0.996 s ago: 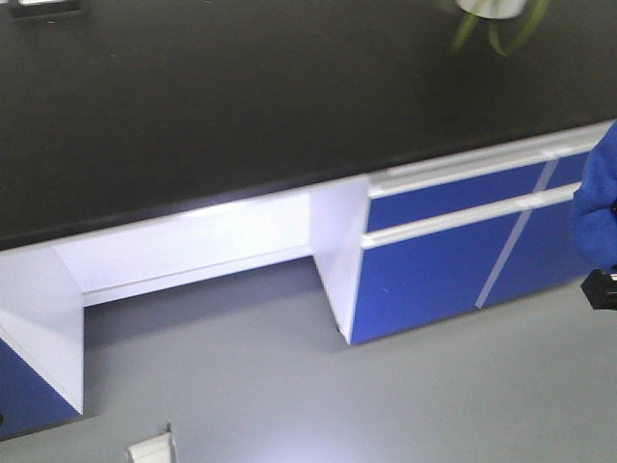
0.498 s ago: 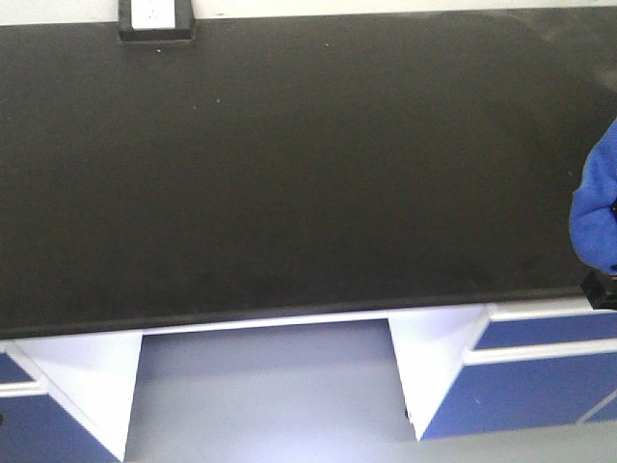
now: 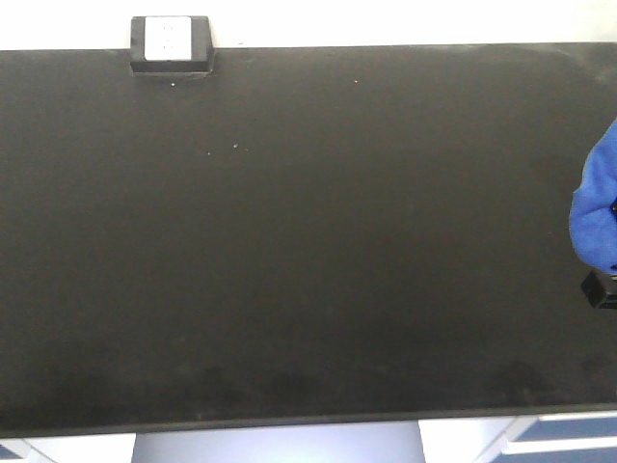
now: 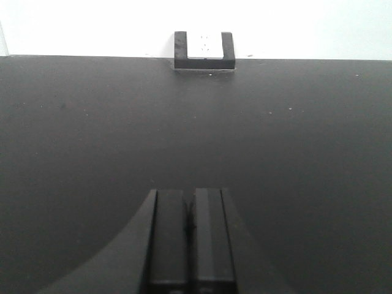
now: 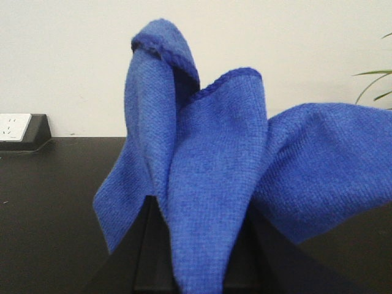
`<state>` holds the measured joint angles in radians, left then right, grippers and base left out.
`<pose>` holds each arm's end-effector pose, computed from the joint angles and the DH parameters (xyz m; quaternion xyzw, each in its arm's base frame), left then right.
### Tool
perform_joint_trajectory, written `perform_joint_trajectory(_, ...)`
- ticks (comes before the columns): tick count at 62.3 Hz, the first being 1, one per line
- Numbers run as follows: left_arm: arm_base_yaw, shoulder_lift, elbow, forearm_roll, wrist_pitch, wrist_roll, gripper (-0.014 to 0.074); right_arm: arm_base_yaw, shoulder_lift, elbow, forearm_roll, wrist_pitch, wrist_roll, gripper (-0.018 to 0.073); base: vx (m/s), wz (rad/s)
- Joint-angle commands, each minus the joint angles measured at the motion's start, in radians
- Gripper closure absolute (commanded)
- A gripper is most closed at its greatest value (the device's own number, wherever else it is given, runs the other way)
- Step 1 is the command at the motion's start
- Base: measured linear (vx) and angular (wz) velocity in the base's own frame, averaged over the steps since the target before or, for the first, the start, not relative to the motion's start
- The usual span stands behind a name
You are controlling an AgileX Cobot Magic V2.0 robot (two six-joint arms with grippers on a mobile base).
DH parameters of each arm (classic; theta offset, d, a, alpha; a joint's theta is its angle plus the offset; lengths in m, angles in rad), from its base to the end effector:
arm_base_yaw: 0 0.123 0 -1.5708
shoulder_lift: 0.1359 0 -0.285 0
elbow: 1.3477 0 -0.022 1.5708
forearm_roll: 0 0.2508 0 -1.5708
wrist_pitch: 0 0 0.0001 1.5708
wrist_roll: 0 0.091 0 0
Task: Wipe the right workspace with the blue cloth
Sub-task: 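Drive the base to the other counter holding the cloth in the right gripper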
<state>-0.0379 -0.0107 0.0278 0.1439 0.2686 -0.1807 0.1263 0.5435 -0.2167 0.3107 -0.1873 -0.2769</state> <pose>0.0551 0.0014 0.1803 -0.0136 0.7727 -0.0106 0.6346 0.1175 0.0097 0.2583 -0.0160 0.7282 0.0323 0.6845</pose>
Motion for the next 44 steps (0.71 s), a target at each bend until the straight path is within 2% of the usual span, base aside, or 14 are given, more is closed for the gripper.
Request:
perform_joint_trajectory(1, -0.004, -0.015, 0.030, 0.001, -0.085, -0.008, 0.0602, -0.005, 0.006, -0.029, -0.010, -0.087, -0.006, 0.0559, 0.14, 0.09)
perform_joint_trajectory(44, -0.004, -0.015, 0.030, 0.001, -0.085, -0.008, 0.0602, -0.005, 0.006, -0.029, -0.008, -0.091, 0.000, 0.0559, 0.03, 0.02)
